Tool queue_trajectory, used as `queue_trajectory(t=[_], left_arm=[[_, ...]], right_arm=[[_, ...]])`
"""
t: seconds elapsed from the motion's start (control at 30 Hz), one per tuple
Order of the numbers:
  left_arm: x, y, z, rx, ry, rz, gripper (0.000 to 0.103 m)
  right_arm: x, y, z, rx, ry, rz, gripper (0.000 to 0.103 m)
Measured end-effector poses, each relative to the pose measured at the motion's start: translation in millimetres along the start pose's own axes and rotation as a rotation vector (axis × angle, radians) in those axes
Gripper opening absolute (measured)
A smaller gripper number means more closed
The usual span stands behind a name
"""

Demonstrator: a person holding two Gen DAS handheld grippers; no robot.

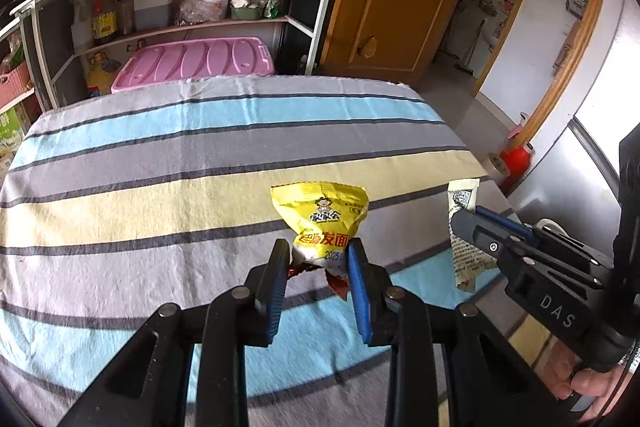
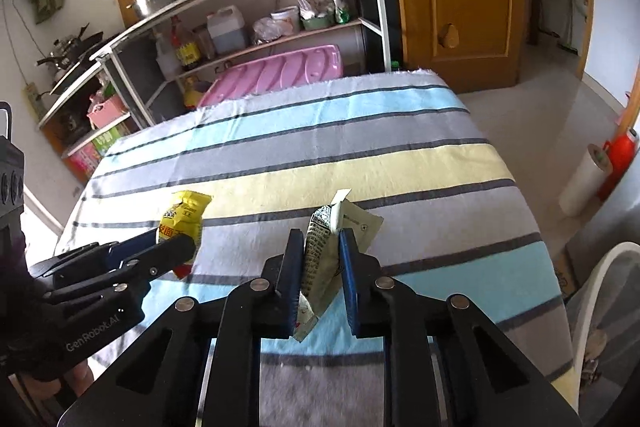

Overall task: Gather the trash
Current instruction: 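Carry the yellow bag and pale green wrapper over the bin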

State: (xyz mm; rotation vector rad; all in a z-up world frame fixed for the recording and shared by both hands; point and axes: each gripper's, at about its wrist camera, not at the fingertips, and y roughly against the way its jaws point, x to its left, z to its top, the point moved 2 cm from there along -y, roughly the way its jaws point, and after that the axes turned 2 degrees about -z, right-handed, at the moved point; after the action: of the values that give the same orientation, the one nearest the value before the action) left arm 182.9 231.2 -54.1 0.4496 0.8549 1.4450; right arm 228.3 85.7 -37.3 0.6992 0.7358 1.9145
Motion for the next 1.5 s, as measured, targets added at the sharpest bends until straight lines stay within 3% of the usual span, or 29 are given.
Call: queue_trajectory(t=[0.4, 0.73, 1.13, 1.5], left_arm=[[-58, 33, -8, -0.051, -0.083, -0.037, 0.031], [-127, 40, -15, -0.064, -0.187, -0.113, 0.031], [-221, 25, -21, -0.034, -0.313, -0.209, 0.031], [-318, -15, -45, 0.073, -0.422, -0.306, 0.031]], right_arm=[[-38, 66, -14, -0.085, -0.064, 0.003, 0.018], [-85, 114, -33, -0.133, -0.115, -0.067, 0.018], [-167, 171, -56, -0.182, -0.203, -0.187, 0.018], [-260, 193, -97, -0.138, -0.331, -0.296, 0.019]])
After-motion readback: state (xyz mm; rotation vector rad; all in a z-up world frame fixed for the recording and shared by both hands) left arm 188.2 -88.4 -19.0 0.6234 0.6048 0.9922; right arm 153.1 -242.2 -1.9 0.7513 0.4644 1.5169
